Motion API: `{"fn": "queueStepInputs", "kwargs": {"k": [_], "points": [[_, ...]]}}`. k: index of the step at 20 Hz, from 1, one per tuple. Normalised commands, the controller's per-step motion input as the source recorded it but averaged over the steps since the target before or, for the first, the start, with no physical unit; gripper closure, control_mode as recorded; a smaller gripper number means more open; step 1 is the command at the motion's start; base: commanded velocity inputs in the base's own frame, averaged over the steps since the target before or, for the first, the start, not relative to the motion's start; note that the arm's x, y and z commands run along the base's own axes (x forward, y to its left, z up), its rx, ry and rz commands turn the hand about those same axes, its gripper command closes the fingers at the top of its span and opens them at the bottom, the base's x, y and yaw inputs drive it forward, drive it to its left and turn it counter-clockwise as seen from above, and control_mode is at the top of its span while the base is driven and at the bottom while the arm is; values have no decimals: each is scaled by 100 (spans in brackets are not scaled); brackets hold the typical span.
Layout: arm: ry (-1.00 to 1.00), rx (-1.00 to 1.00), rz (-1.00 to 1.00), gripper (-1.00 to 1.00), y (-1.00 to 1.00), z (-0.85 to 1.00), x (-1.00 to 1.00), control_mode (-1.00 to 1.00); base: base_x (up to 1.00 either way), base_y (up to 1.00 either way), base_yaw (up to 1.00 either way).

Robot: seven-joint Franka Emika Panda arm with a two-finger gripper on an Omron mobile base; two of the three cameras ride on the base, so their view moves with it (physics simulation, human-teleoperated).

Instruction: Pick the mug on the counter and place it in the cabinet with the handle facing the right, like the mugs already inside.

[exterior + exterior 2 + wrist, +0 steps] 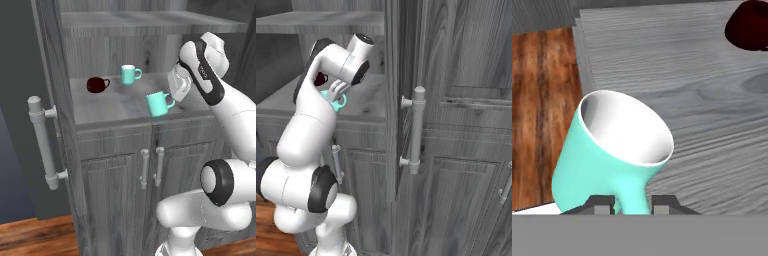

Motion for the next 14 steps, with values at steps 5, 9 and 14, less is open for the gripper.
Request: {"fn": "queueStepInputs", "kwargs": {"k": [5,9,14], "points": [[-9,0,8,100,3,1,44,-100,0,0,0],[-23,1,4,100,0,4,21,-100,0,0,0],[-29,4,2,100,0,3,8,-100,0,0,0]]}}
